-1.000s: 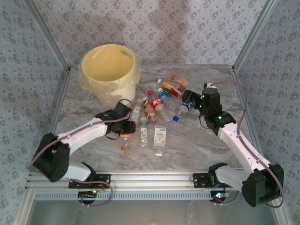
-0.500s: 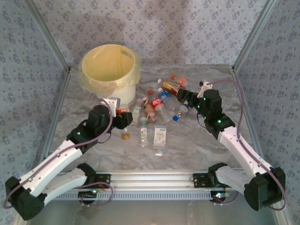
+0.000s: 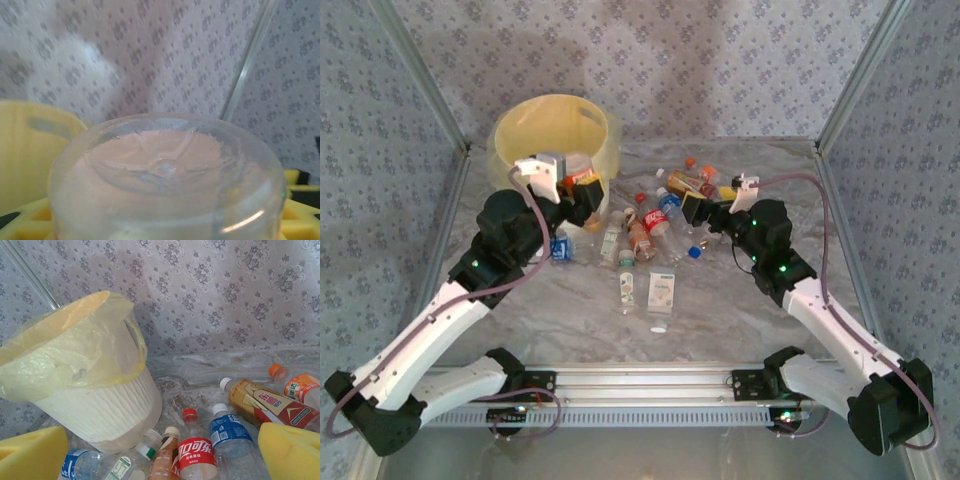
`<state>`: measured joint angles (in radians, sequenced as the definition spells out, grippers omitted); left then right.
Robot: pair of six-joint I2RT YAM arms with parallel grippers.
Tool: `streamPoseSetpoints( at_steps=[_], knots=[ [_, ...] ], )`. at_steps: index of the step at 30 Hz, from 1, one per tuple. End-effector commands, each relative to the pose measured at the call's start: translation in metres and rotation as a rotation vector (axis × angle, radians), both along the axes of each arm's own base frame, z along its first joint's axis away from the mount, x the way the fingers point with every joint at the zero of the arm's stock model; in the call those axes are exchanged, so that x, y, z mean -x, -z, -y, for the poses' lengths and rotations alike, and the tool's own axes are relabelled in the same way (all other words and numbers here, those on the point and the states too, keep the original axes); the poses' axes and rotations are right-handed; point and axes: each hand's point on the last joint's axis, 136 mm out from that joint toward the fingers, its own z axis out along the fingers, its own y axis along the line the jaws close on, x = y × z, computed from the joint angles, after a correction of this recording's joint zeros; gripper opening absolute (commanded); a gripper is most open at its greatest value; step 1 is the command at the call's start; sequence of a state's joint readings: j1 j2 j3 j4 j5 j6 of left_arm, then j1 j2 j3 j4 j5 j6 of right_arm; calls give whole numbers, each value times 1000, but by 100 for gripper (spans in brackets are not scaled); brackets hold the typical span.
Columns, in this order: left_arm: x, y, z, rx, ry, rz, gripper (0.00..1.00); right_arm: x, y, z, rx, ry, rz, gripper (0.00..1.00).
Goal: Put the plastic bottles in the bin
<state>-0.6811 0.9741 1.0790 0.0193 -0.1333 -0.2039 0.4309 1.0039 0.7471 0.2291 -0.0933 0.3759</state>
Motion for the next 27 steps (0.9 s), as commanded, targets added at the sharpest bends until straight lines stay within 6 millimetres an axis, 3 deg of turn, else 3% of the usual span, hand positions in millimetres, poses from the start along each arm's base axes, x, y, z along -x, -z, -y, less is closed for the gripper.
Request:
streamPoseSetpoints(
  at_steps=[1, 6, 10, 13, 18, 23, 27],
  knots=[
    [-14, -66, -29, 12, -188, 216, 53, 4, -14, 1, 0, 3, 50, 100],
    [-64, -90, -71, -19, -431, 236, 54, 6, -17, 0, 10, -5, 48, 100],
    [-108, -87, -106, -53, -579, 179, 54, 8, -18, 0, 23, -1, 46, 100],
    [-134, -75, -129, -83, -653, 135, 54, 9, -19, 1, 31, 3, 42, 100],
    [-169, -38, -162, -170, -752, 24, 54, 11, -19, 3, 63, 15, 30, 100],
    [-186, 3, -191, -256, -863, -105, 54, 11, -16, 6, 74, 36, 24, 100],
    [-195, 29, -199, -289, -887, -183, 56, 11, -15, 7, 81, 42, 21, 100]
  ],
)
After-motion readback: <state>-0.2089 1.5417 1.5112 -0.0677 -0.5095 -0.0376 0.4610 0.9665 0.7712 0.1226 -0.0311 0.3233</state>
